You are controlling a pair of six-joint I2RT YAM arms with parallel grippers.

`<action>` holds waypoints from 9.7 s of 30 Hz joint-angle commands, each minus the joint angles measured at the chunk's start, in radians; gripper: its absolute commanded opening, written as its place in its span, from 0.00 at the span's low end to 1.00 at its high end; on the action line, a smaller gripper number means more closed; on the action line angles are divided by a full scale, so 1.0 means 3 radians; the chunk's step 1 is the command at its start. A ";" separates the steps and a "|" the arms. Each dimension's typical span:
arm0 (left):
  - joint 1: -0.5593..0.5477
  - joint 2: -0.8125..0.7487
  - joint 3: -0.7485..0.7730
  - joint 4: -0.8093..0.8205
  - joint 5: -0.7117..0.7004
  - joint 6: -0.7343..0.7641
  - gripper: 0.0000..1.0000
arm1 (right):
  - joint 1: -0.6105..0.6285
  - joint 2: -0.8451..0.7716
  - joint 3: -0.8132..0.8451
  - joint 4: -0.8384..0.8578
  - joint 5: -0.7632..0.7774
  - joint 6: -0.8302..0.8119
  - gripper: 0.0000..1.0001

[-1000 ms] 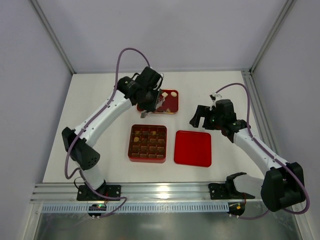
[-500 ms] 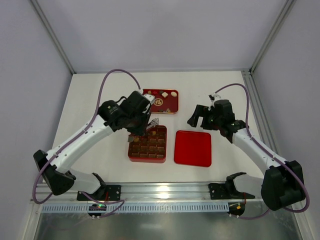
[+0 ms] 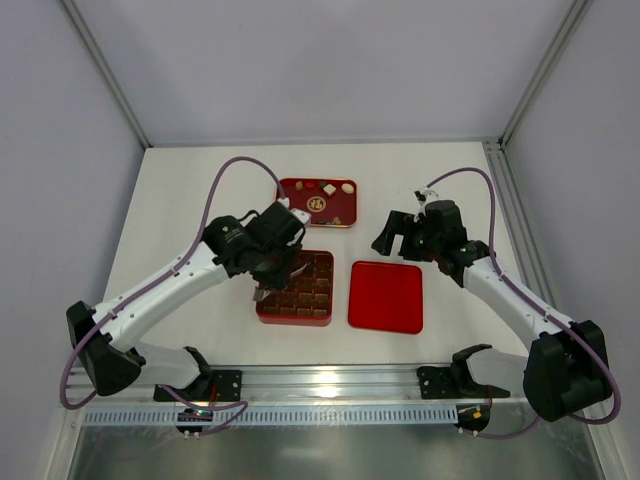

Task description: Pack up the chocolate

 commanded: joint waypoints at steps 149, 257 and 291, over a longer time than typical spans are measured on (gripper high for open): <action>0.0919 0.0341 -0.0286 0.2228 0.1448 -0.0512 0.95 | -0.0560 0.0320 -0.0252 -0.0705 0.0655 0.0073 0.04; 0.1481 0.1376 0.0440 0.2142 0.3581 -0.1954 0.00 | 0.2948 0.0462 0.0624 0.0690 0.3800 -0.3952 0.47; 0.2288 0.1207 0.0936 0.2009 0.2314 -0.1571 0.86 | 0.3050 0.0212 0.1226 -0.0633 0.3622 -0.2716 0.04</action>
